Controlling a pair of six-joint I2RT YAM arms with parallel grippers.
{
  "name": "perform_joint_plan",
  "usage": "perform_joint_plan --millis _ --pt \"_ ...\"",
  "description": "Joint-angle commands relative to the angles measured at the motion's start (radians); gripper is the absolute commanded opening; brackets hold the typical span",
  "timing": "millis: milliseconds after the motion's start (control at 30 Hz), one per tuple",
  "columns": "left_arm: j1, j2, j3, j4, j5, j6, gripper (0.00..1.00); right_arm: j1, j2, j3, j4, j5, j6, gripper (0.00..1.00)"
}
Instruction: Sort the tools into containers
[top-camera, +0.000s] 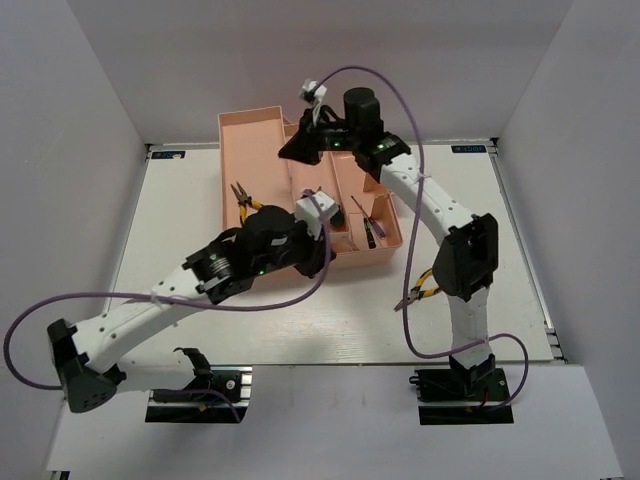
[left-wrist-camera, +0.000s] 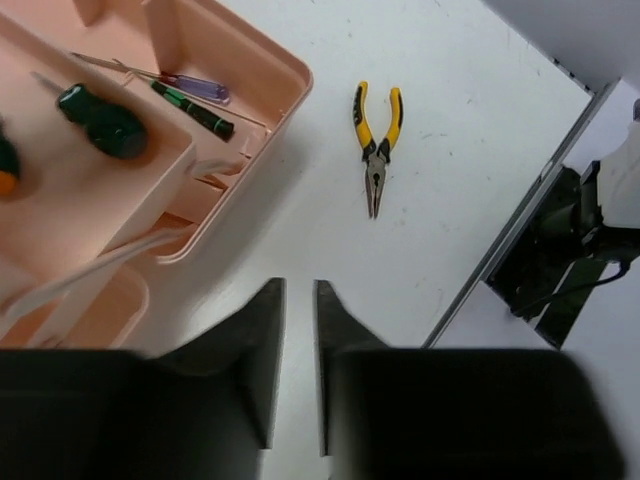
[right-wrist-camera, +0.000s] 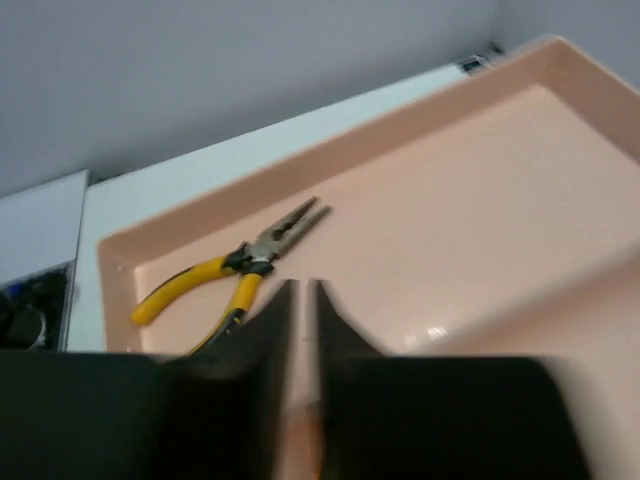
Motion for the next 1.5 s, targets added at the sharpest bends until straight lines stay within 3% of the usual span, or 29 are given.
perform_joint_plan --millis 0,67,133,167,267,300,333,400,433,467,633,667,833,967,1133,1467 --pt "0.000 0.074 0.069 0.080 0.087 0.086 0.25 -0.056 -0.160 -0.008 -0.140 0.218 -0.099 0.02" --pt "0.000 0.170 0.083 0.101 0.119 0.105 0.14 -0.096 -0.251 -0.092 -0.173 0.431 -0.207 0.00" --pt "0.009 0.242 0.115 0.147 0.172 0.117 0.14 -0.177 -0.337 -0.217 -0.206 0.636 -0.259 0.00" --pt "0.009 0.281 0.127 0.161 0.189 0.117 0.14 -0.206 -0.355 -0.251 -0.222 0.663 -0.264 0.00" --pt "0.009 0.436 0.196 0.197 0.266 0.143 0.33 -0.349 -0.450 -0.431 -0.304 0.719 -0.291 0.00" --pt "0.009 0.513 0.244 0.197 0.298 0.143 0.47 -0.376 -0.511 -0.471 -0.331 0.725 -0.294 0.00" --pt "-0.001 0.551 0.268 0.197 0.315 0.169 0.52 -0.453 -0.532 -0.594 -0.353 0.720 -0.305 0.00" --pt "-0.001 0.621 0.342 0.186 0.376 0.182 0.62 -0.527 -0.613 -0.713 -0.379 0.681 -0.311 0.24" --pt "-0.001 0.690 0.370 0.174 0.390 0.197 0.63 -0.547 -0.631 -0.748 -0.405 0.646 -0.323 0.42" --pt "-0.011 0.727 0.441 0.159 0.409 0.206 0.63 -0.585 -0.679 -0.809 -0.434 0.603 -0.325 0.45" --pt "-0.029 0.891 0.597 0.115 0.418 0.228 0.62 -0.688 -0.783 -1.052 -0.437 0.538 -0.319 0.33" --pt "-0.029 0.904 0.597 0.140 0.406 0.203 0.60 -0.712 -0.796 -1.104 -0.434 0.536 -0.313 0.24" --pt "-0.029 1.003 0.635 0.189 0.401 0.156 0.47 -0.766 -0.872 -1.180 -0.434 0.529 -0.264 0.02" --pt "-0.038 1.062 0.646 0.240 0.377 0.123 0.45 -0.791 -0.886 -1.215 -0.450 0.501 -0.244 0.02" --pt "-0.058 1.122 0.678 0.267 0.319 0.090 0.48 -0.809 -0.888 -1.252 -0.459 0.386 -0.241 0.14" --pt "-0.124 1.220 0.761 0.267 0.188 0.050 0.48 -0.838 -0.897 -1.289 -0.453 0.312 -0.231 0.16"
